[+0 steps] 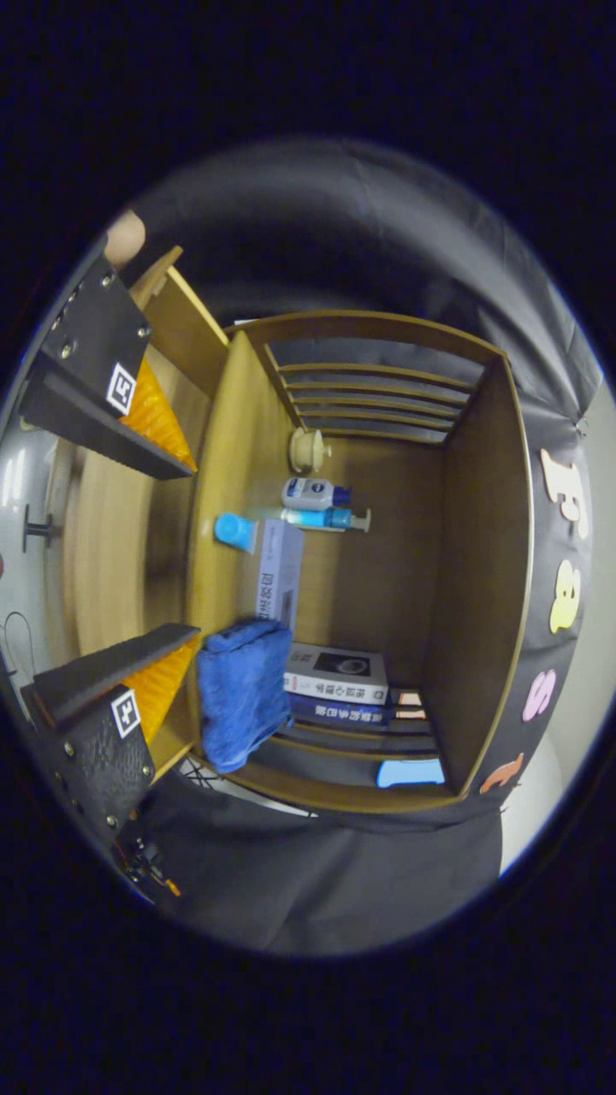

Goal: Pull open the drawer, take out the items inside it, and place them on the countertop above the cabinet.

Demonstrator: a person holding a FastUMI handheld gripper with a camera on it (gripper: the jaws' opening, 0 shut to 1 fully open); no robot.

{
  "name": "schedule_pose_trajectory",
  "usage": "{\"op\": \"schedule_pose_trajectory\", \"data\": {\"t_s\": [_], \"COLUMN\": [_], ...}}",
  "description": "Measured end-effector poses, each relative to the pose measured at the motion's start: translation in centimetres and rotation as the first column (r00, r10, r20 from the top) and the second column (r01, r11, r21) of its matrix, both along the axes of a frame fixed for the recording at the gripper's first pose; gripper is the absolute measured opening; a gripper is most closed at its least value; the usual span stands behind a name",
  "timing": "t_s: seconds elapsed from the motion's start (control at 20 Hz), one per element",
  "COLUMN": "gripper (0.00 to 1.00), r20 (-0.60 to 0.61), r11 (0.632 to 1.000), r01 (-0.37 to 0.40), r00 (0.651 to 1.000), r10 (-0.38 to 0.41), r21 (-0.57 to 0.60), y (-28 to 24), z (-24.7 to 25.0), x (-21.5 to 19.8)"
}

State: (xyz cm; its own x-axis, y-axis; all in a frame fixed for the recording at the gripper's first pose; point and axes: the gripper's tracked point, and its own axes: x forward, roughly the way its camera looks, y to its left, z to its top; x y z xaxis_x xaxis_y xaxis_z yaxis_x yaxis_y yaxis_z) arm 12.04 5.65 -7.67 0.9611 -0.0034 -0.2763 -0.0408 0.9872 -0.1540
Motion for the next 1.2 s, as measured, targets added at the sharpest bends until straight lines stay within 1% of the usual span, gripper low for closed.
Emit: {"op": "schedule_pose_trajectory", "data": {"t_s": [0.15,0.35,0.4,0.45,0.5,0.65,0.8,0.95,1.2], "gripper": [1.00,1.00,1.00,1.00,1.00,0.98,0.98,0.98,0.99], "r20": [-0.025,-0.065,-0.072,-0.050,-0.070,-0.070,-0.081,-0.098,-0.083], "r11": [1.000,1.000,1.000,1.000,1.000,1.000,1.000,1.000,1.000], "r01": [0.020,0.020,0.015,0.015,0.015,0.005,0.010,0.015,0.016], "r00": [0.999,0.998,0.997,0.999,0.997,0.998,0.997,0.995,0.996], "r10": [-0.020,-0.021,-0.016,-0.015,-0.016,-0.004,-0.009,-0.014,-0.014], "r21": [0.007,-0.010,-0.017,-0.007,-0.009,0.018,0.007,0.012,0.021], "y": [-0.5,-0.6,-0.5,-0.4,-0.5,-0.1,-0.3,-0.1,0.1], "z": [-1.9,-4.3,-4.6,-4.2,-4.7,-4.6,-5.8,-6.7,-7.0], "x": [-2.3,-3.7,-3.9,-3.9,-3.6,-4.6,-5.7,-5.8,-4.9]}}
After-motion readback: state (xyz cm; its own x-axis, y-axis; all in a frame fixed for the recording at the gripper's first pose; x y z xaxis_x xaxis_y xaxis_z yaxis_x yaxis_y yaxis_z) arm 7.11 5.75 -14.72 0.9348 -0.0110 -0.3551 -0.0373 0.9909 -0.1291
